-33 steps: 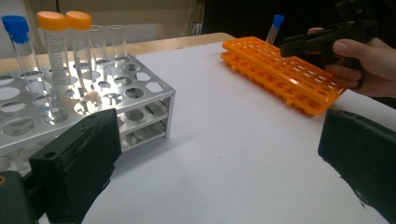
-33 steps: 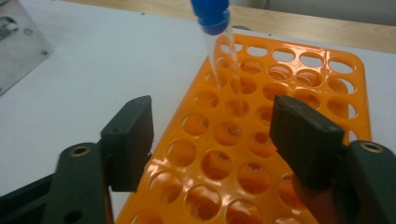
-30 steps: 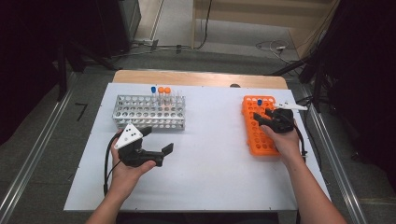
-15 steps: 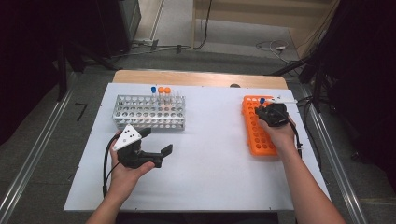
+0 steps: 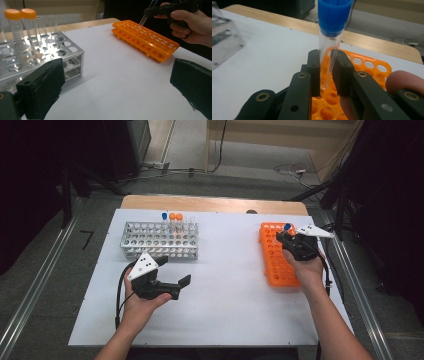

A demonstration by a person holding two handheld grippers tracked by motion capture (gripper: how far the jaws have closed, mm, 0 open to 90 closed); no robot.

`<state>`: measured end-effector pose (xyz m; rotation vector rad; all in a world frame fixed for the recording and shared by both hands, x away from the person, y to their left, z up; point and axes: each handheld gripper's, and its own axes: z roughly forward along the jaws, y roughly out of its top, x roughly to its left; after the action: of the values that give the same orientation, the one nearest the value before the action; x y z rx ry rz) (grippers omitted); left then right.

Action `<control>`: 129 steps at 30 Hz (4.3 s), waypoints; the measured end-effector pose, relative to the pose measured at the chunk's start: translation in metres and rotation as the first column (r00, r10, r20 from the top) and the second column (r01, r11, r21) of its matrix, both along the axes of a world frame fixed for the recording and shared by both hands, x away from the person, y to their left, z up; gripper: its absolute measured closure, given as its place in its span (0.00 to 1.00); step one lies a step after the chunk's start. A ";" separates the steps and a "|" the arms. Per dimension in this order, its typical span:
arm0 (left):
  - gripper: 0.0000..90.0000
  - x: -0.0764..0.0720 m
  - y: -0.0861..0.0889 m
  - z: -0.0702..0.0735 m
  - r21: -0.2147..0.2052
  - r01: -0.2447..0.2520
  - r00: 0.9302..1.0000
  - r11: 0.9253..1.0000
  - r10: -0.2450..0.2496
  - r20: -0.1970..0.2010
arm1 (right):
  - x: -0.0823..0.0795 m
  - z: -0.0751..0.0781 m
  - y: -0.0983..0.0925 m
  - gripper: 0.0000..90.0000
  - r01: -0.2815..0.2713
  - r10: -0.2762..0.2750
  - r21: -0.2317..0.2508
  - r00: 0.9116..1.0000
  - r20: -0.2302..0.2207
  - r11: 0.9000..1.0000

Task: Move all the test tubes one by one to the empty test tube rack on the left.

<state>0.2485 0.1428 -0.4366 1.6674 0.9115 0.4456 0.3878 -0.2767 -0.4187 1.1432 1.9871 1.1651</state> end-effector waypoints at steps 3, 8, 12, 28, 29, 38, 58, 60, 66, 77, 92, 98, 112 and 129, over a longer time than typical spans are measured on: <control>0.03 0.001 -0.008 0.002 0.003 0.031 1.000 1.000 -0.031 0.001 | -0.014 0.002 0.007 0.83 -0.050 0.050 0.013 0.999 -0.004 0.999; 0.07 0.003 -0.020 0.004 -0.005 0.085 0.996 0.996 -0.085 0.003 | -0.040 -0.001 0.025 0.83 -0.147 0.147 0.027 0.989 -0.020 0.989; 0.12 0.005 -0.031 0.005 -0.021 0.128 0.992 0.992 -0.128 0.008 | -0.060 -0.003 0.044 0.83 -0.230 0.231 0.039 0.972 -0.028 0.972; 0.48 0.006 -0.073 0.005 -0.022 0.291 0.957 0.956 -0.291 0.013 | -0.114 -0.020 0.120 0.83 -0.484 0.484 0.021 0.872 -0.075 0.875; 0.51 0.006 -0.075 0.005 -0.025 0.301 0.954 0.953 -0.301 0.012 | -0.116 -0.021 0.124 0.83 -0.493 0.493 0.019 0.867 -0.079 0.870; 0.79 0.006 -0.078 0.004 -0.001 0.303 0.953 0.953 -0.303 0.022 | -0.122 -0.023 0.134 0.83 -0.530 0.528 0.013 0.843 -0.098 0.848; 0.85 0.026 -0.031 0.014 -0.049 0.142 0.989 0.989 -0.139 0.058 | -0.123 -0.026 0.083 0.17 -0.525 0.528 0.059 0.848 -0.051 0.849; 0.85 0.030 -0.021 0.017 -0.053 0.112 0.992 0.992 -0.109 0.062 | -0.123 -0.026 0.071 0.08 -0.492 0.495 0.056 0.868 -0.047 0.869; 0.85 0.046 0.010 0.026 -0.058 0.023 0.997 0.998 -0.019 0.073 | -0.122 -0.027 0.033 0.00 -0.417 0.422 0.092 0.906 -0.044 0.904; 0.85 0.080 0.051 0.043 -0.050 -0.117 0.988 0.992 0.122 0.097 | -0.130 -0.039 -0.017 0.00 -0.318 0.325 0.099 0.944 -0.062 0.943; 0.86 0.136 0.085 0.040 -0.032 -0.305 0.946 0.952 0.307 0.103 | -0.132 -0.050 -0.042 0.02 -0.260 0.264 0.074 0.963 -0.054 0.963; 0.86 0.153 0.086 0.027 -0.031 -0.358 0.929 0.933 0.360 0.088 | -0.131 -0.051 -0.044 0.02 -0.254 0.258 0.079 0.965 -0.051 0.964; 0.86 0.159 0.079 0.019 0.032 -0.378 0.917 0.925 0.369 0.150 | -0.132 -0.052 -0.046 0.02 -0.258 0.263 0.086 0.963 -0.055 0.962; 0.86 0.160 0.078 0.015 0.075 -0.364 0.929 0.929 0.356 0.096 | -0.132 -0.052 -0.046 0.02 -0.264 0.269 0.088 0.961 -0.055 0.961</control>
<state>0.4083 0.2211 -0.4217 1.5522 1.1568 0.8096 0.2562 -0.3225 -0.4707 0.9848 2.2159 1.3680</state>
